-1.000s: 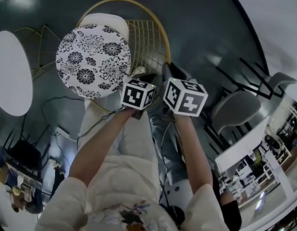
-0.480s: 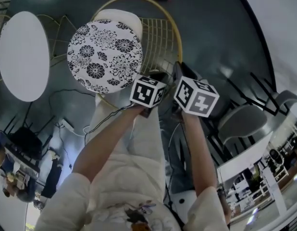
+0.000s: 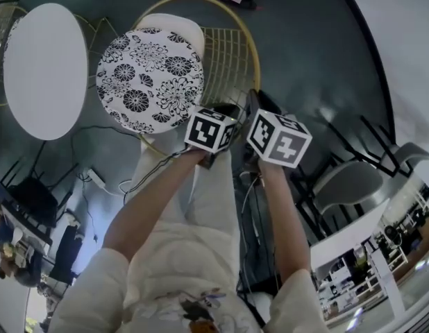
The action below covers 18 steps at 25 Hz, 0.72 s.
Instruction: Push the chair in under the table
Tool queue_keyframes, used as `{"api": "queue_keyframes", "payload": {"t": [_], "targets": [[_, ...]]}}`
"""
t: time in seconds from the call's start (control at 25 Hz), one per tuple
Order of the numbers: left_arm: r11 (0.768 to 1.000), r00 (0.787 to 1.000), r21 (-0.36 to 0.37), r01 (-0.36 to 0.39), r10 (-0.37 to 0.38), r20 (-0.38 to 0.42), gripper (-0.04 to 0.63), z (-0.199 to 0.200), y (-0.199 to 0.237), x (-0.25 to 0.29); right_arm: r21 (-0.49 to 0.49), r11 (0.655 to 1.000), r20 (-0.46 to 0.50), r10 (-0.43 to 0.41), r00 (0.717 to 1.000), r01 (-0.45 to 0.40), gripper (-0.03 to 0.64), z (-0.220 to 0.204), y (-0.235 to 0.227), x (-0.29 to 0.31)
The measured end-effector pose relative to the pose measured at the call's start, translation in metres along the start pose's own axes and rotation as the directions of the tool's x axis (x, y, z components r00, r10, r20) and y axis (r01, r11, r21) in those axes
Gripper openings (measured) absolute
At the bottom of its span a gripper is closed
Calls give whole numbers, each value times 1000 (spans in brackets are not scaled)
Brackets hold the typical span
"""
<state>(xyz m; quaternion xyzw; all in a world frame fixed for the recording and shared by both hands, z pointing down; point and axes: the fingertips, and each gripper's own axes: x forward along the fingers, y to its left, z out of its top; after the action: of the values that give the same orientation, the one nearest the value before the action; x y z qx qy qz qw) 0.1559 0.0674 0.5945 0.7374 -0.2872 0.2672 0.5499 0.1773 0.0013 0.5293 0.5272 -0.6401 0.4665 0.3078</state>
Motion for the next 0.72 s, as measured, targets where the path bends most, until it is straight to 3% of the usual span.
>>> {"api": "queue_keyframes", "payload": {"t": [0.72], "targets": [[998, 998, -56, -23, 27, 64, 14, 14, -1, 6, -49, 998, -16, 34, 999, -35, 57, 11, -3, 7]]}}
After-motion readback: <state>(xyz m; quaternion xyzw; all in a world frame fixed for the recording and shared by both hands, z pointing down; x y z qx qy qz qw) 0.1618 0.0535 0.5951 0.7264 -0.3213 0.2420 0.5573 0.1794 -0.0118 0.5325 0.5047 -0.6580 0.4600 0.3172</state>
